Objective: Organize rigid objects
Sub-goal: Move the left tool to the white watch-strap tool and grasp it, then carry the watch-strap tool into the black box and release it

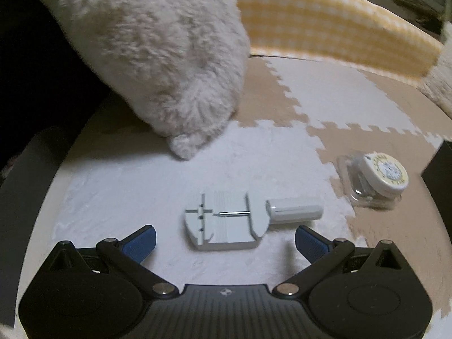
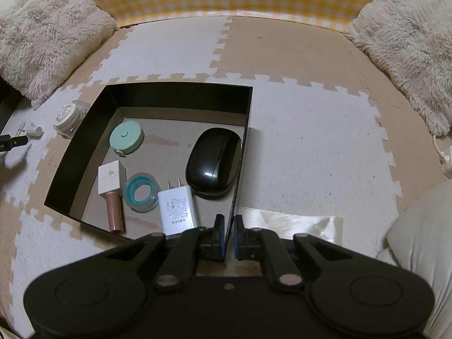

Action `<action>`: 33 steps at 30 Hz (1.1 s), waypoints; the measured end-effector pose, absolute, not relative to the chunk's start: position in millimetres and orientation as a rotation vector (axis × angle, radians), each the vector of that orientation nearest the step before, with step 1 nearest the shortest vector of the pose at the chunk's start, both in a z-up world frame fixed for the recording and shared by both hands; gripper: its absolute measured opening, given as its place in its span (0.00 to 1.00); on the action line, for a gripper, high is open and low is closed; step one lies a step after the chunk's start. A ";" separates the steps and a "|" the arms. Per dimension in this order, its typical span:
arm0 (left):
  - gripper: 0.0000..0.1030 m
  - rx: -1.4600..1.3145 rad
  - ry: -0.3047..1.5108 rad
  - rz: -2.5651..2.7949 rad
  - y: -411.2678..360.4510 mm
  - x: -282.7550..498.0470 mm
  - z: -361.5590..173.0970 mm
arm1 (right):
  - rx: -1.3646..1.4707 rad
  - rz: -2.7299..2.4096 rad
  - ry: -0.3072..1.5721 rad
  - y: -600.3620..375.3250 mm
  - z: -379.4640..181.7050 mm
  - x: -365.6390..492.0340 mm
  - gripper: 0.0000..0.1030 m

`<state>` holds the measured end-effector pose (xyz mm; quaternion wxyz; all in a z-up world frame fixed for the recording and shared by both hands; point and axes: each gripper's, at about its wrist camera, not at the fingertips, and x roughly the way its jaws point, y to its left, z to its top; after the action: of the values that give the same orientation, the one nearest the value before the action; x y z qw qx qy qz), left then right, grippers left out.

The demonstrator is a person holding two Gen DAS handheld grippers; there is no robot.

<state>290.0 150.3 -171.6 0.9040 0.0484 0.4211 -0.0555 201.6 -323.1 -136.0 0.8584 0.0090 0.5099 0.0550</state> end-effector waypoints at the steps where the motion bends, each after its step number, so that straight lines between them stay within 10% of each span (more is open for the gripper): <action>1: 1.00 0.115 0.870 -0.120 147.7 291.3 -172.8 | 0.017 0.115 1.071 -323.0 -136.0 201.8 0.06; 11: 0.62 0.101 0.875 -0.109 142.6 297.7 -175.8 | 0.005 0.113 1.076 -321.9 -136.9 202.0 0.07; 33: 0.62 -0.083 0.774 -0.173 97.8 276.4 -129.6 | 0.020 0.118 1.078 -323.7 -137.1 202.5 0.07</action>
<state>276.4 97.8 -129.6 0.9216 -0.0403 0.3769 -0.0841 202.5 -323.7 -137.1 0.8565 0.0097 0.5131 0.0560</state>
